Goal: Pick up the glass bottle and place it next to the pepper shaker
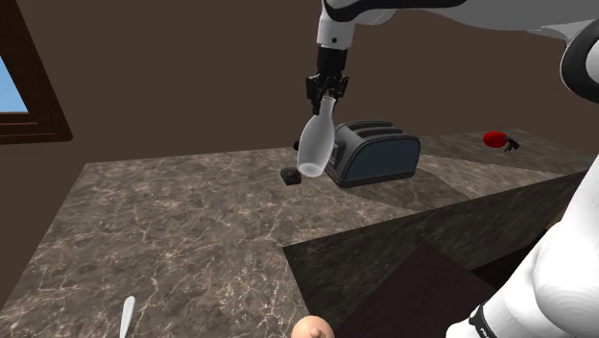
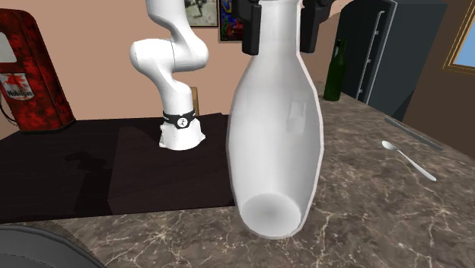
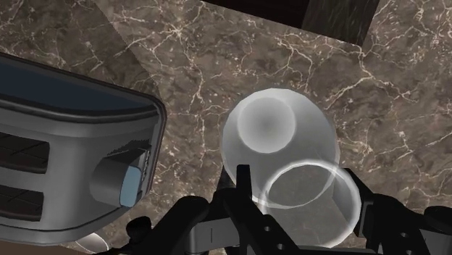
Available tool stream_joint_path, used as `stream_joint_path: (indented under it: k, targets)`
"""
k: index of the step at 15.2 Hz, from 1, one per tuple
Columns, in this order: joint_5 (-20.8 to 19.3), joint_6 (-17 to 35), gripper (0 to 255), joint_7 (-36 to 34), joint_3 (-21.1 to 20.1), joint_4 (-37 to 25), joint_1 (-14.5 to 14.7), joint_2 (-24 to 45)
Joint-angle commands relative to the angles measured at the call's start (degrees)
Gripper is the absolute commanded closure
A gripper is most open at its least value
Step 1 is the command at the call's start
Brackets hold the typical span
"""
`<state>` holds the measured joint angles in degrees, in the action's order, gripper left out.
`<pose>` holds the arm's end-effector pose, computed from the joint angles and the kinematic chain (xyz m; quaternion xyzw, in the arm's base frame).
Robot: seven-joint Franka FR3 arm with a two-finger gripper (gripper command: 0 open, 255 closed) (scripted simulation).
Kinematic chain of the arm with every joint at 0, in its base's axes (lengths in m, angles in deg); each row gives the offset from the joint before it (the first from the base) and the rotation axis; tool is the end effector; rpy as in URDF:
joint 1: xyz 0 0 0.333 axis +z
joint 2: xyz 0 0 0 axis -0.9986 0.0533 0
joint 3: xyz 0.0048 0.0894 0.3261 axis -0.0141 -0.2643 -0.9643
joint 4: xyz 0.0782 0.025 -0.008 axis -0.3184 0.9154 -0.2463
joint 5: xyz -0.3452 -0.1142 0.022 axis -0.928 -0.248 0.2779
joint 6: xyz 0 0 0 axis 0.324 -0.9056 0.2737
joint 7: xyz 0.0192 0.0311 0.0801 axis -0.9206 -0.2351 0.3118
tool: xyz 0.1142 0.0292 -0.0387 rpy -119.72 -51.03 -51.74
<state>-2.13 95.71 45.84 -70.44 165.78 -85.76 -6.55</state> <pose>0.5774 0.0292 0.5758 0.9996 -0.0247 -0.0164 0.0025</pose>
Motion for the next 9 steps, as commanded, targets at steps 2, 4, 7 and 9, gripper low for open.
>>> stream_joint_path:
  k: [2, 4, 7, 9]
  targets:
    - [0.0, -2.5, 255, 0.0, 0.0, -3.1, 0.0, 0.5]
    - [0.0, -4.2, 255, 0.0, 0.0, -5.1, 0.0, 0.9]
    - [-0.1, -6.9, 255, 0.0, 0.0, -8.5, 0.0, 1.6]
    - [-0.1, -8.7, 255, 0.0, 0.0, -10.9, 0.1, 2.2]
